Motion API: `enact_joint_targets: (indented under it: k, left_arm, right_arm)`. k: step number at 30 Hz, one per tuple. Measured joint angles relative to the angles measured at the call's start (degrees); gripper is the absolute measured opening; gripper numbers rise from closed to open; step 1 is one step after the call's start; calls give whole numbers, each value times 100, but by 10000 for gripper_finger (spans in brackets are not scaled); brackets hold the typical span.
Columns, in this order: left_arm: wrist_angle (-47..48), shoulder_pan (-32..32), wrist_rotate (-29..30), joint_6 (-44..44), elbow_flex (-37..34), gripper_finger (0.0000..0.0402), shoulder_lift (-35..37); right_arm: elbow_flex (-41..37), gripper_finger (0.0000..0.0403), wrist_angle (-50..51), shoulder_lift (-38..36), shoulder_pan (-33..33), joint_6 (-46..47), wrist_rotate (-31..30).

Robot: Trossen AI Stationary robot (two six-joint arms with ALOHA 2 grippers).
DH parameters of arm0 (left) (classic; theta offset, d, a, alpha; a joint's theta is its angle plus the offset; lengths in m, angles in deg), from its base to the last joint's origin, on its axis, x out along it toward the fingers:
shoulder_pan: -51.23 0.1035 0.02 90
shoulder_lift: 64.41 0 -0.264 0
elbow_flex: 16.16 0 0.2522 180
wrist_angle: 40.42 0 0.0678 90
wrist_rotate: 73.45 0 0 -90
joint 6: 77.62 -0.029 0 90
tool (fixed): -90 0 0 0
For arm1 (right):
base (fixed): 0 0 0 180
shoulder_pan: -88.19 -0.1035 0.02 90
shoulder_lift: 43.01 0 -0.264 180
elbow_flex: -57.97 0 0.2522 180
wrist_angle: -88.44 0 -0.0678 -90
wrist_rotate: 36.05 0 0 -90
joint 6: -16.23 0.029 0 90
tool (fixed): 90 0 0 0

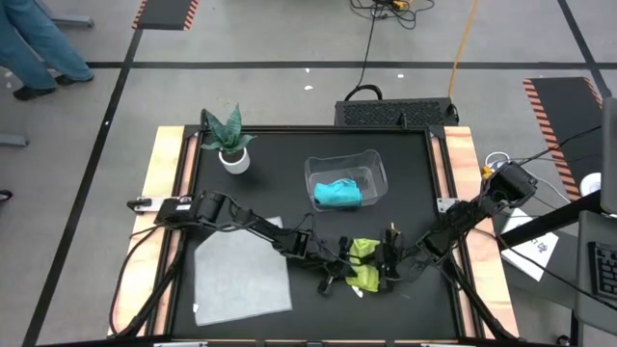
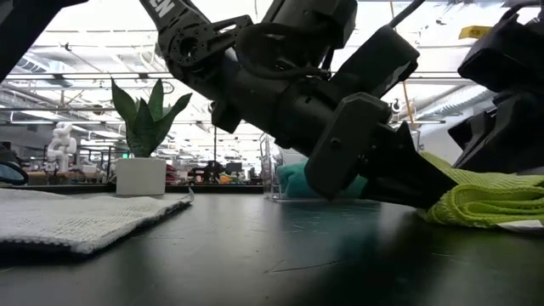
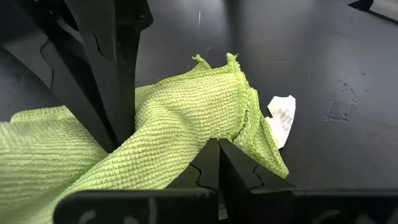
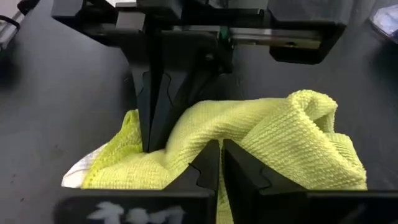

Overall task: Fold microfiber towels
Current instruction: Fold the green towel, then put the green towel into the bin

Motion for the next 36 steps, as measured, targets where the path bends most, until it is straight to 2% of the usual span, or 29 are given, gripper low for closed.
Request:
enact_joint_targets:
  k: [4, 9, 13, 18, 22, 28, 36]
  left_arm:
    - [34, -56, 32, 68, -2, 4, 0]
    - [71, -75, 152, 70, -2, 11, 0]
    - [81, -72, 180, 50, -4, 17, 0]
    - [109, -55, 184, 7, -4, 3, 2]
    - [115, -53, 184, -2, -4, 12, 2]
    - [-15, -48, 204, -241, -15, 29, 2]
    - [51, -48, 205, -536, -28, 33, 124]
  right_arm:
    - [0, 11, -176, 0, -48, 6, 15]
    - [154, 11, -322, -269, -201, -356, 590]
    - [286, 11, 345, -801, -449, -313, 608]
    - [299, 11, 1645, -1542, -836, 608, 773]
    - [299, 13, 2321, -1766, -1108, 1553, 1034]
    - [209, 43, 2446, -1698, -1198, 2235, 1206]
    - [-132, 118, 2415, -1460, -1227, 3248, 1180]
